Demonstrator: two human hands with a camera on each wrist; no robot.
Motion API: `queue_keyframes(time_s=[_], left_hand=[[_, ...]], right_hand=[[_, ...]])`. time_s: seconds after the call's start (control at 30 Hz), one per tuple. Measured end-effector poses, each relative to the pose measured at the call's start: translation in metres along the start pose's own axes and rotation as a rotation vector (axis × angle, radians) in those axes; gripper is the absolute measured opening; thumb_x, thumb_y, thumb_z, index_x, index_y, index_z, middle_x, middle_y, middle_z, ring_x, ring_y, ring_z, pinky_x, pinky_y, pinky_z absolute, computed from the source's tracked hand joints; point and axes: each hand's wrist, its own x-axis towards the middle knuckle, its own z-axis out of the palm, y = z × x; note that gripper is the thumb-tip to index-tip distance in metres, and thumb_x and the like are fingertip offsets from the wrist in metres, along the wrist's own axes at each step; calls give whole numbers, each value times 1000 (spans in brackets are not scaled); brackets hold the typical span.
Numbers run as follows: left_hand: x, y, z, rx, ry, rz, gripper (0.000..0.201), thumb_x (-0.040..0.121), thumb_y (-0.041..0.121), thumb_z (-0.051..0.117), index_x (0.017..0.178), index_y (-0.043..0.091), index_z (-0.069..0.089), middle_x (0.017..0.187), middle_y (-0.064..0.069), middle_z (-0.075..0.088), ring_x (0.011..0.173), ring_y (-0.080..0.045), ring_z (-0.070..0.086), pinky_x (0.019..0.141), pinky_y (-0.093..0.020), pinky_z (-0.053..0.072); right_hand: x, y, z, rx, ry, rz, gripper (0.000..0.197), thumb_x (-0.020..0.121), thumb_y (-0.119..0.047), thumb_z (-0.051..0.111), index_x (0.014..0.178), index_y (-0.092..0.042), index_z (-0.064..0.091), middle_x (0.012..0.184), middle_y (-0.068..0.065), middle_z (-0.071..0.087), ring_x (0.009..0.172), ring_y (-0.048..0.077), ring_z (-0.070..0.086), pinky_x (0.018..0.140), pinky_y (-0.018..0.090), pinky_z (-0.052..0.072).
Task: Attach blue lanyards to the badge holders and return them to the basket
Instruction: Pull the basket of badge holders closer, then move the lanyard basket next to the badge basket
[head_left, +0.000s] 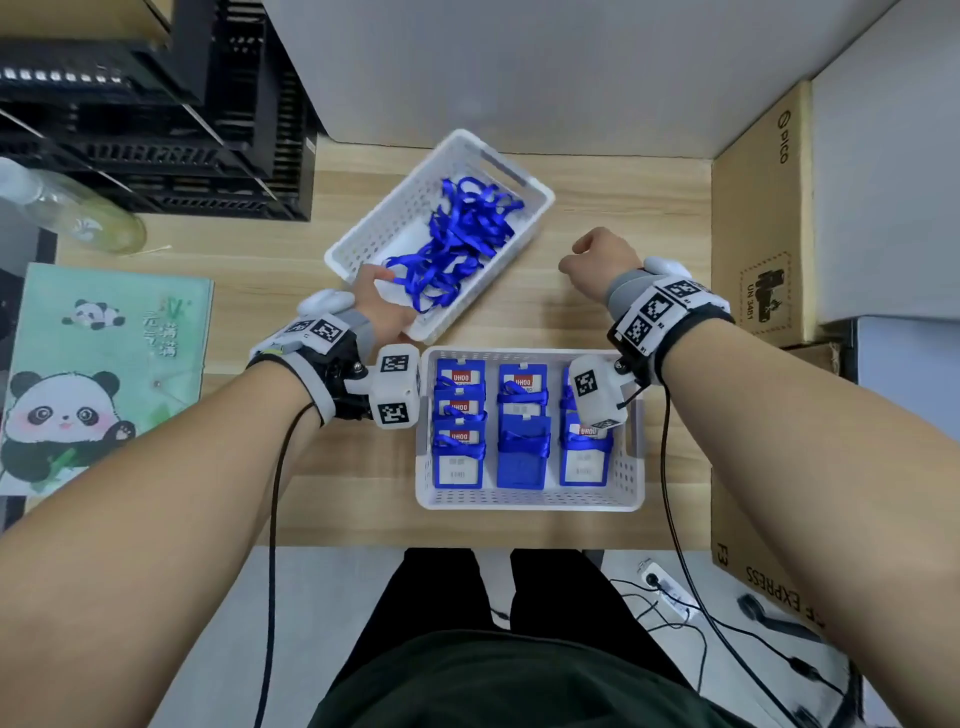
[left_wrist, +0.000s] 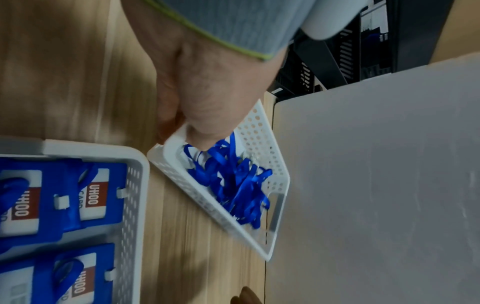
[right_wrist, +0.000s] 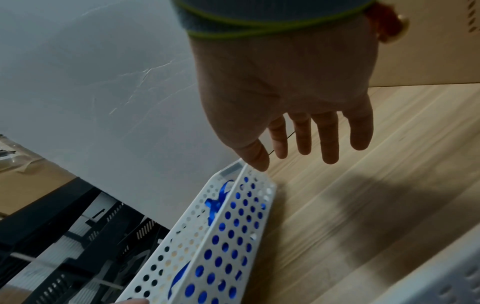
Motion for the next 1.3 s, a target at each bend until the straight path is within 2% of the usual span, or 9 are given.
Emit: queue_keyframes(time_s=[0.13, 0.27, 0.4, 0.57, 0.77, 0.93, 1.03, 1.13, 1.3], left_hand=[[-1, 14, 4, 115, -42, 128, 72, 79, -3, 61, 139, 17, 27, 96, -10, 53, 77, -26, 54, 68, -45, 52], [1, 30, 12, 251, 43, 279, 69, 86, -2, 57, 144, 8, 20, 90, -9, 50, 73, -26, 53, 61, -13, 40], [17, 40, 26, 309, 42, 208, 83, 84, 10, 66, 149, 11, 15, 124, -18, 57, 108, -36, 57, 89, -39, 44], [28, 47, 39, 419, -42, 235, 58, 88, 22, 62, 138, 8, 36, 130, -11, 58, 110, -31, 59, 90, -39, 48], [34, 50, 50, 430, -93, 273, 48, 94, 8, 51, 140, 5, 38, 136, -15, 52, 109, -25, 54, 90, -28, 40], [26, 53, 52, 523, -31, 232, 46, 90, 10, 55, 132, 3, 38, 126, -18, 52, 104, -32, 55, 79, -35, 41], [14, 53, 52, 548, 95, 323, 59, 82, 16, 64, 135, 13, 38, 128, -19, 46, 112, -35, 49, 87, -41, 42], [-7, 54, 55, 561, 93, 485, 48, 83, 17, 65, 128, 19, 49, 122, -11, 53, 110, -27, 48, 85, -35, 41], [-40, 53, 77, 553, -100, 577, 19, 87, 16, 63, 105, 21, 63, 93, 3, 65, 83, -17, 59, 69, -29, 43]], right_hand=[[1, 7, -6, 143, 28, 72, 53, 92, -29, 55, 138, -11, 36, 118, 10, 56, 100, 28, 56, 76, 34, 42], [0, 17, -15, 160, 75, 135, 44, 91, -18, 53, 132, -7, 45, 113, 12, 59, 103, 32, 61, 88, 44, 54], [2, 39, -22, 133, 75, 139, 33, 88, -11, 54, 120, -6, 61, 113, 15, 65, 103, 34, 65, 88, 45, 56], [7, 59, -23, 204, 106, 173, 34, 87, -12, 55, 121, -13, 55, 116, 8, 58, 105, 29, 60, 89, 42, 56], [10, 69, -21, 187, 108, 169, 36, 87, -13, 56, 123, -13, 52, 122, 9, 58, 103, 27, 58, 87, 35, 54], [4, 63, -25, 103, 125, 102, 40, 86, -21, 61, 124, -15, 53, 128, 8, 51, 108, 27, 56, 87, 34, 48], [-10, 50, -22, 43, 130, -28, 25, 84, -16, 58, 109, -16, 60, 107, 1, 58, 94, 20, 57, 79, 31, 49], [-34, 39, -11, -104, -32, -172, 13, 86, -15, 54, 82, -12, 66, 77, 1, 63, 75, 20, 59, 70, 30, 54], [-60, 49, 25, -531, -429, -191, 25, 81, -32, 71, 93, -10, 72, 86, 5, 74, 82, 23, 71, 78, 38, 60]])
